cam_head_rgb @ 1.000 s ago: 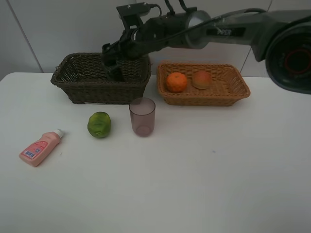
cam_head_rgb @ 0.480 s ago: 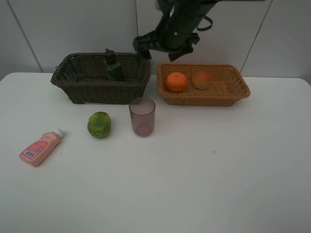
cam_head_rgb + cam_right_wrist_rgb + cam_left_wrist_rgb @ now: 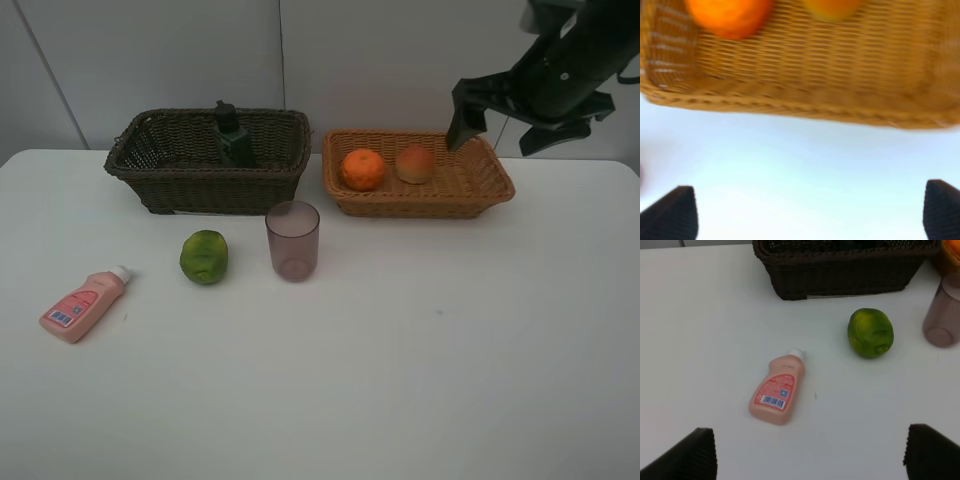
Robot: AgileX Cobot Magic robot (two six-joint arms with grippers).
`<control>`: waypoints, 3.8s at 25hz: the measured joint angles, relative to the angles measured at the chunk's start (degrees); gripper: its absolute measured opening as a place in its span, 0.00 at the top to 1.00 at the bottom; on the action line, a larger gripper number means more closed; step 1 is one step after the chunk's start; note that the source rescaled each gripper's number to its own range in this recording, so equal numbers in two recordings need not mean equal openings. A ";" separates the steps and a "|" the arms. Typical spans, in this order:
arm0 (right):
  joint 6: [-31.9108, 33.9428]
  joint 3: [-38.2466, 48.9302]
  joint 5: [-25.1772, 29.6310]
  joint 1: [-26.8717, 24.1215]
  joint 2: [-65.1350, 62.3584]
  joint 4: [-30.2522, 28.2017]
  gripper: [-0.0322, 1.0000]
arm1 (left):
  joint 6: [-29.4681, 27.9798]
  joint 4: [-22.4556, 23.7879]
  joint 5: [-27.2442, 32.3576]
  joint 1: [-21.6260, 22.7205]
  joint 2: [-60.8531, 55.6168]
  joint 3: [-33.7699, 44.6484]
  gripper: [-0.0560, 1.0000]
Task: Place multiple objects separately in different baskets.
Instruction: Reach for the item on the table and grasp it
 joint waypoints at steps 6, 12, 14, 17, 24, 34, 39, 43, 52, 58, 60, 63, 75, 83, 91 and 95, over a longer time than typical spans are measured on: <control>0.00 5.87 2.66 -6.06 -15.25 -1.34 0.00 | 0.00 0.00 0.00 0.00 0.00 0.00 0.02; -0.22 9.81 6.78 -6.22 -30.81 -2.68 0.00 | 0.00 0.00 0.00 0.00 0.00 0.00 0.02; -1.73 10.70 8.21 -6.22 -36.47 -2.47 0.00 | 0.00 0.00 0.00 0.00 0.00 0.00 0.02; -6.35 11.61 10.45 -6.22 -44.24 -1.14 0.00 | 0.00 0.00 0.00 0.00 0.00 0.00 0.02; -10.56 16.52 12.80 -6.22 -60.77 -0.82 0.00 | 0.00 0.00 0.00 0.00 0.00 0.00 0.02; -10.57 28.88 13.75 -6.22 -80.62 2.21 0.00 | 0.00 0.00 0.00 0.00 0.00 0.00 0.02; -10.57 36.81 13.68 -6.22 -89.43 1.55 0.00 | 0.00 0.00 0.00 0.00 0.00 0.00 0.02; -10.57 39.93 13.88 -5.72 -89.77 1.87 0.00 | 0.00 0.04 0.00 0.00 0.00 0.00 0.02; -8.80 39.93 13.77 -5.48 -89.77 1.34 0.00 | 0.00 0.18 0.00 0.00 0.00 0.00 0.02; -8.80 39.93 13.77 -5.48 -89.77 1.14 0.00 | 0.00 0.18 0.00 0.00 0.00 0.00 0.02; -8.80 39.93 13.77 -5.48 -89.77 0.74 0.00 | 0.00 0.18 0.00 0.00 0.00 0.00 0.02; -8.80 39.93 13.77 -6.14 -89.77 0.42 0.00 | 0.00 0.18 0.00 0.00 0.00 0.00 0.02; -8.77 39.93 13.76 -8.85 -89.77 0.26 0.00 | 0.00 0.18 0.00 0.00 0.00 0.00 0.02; -8.77 39.93 13.71 -8.85 -89.77 0.26 0.00 | 0.00 0.18 0.00 0.00 0.00 0.00 0.02; -8.77 39.93 13.71 -8.85 -89.77 0.26 0.00 | 0.00 0.18 0.00 0.00 0.00 0.00 0.02; -8.77 39.93 13.71 -8.85 -89.77 0.26 0.00 | 0.00 0.18 0.00 0.00 0.00 0.00 0.02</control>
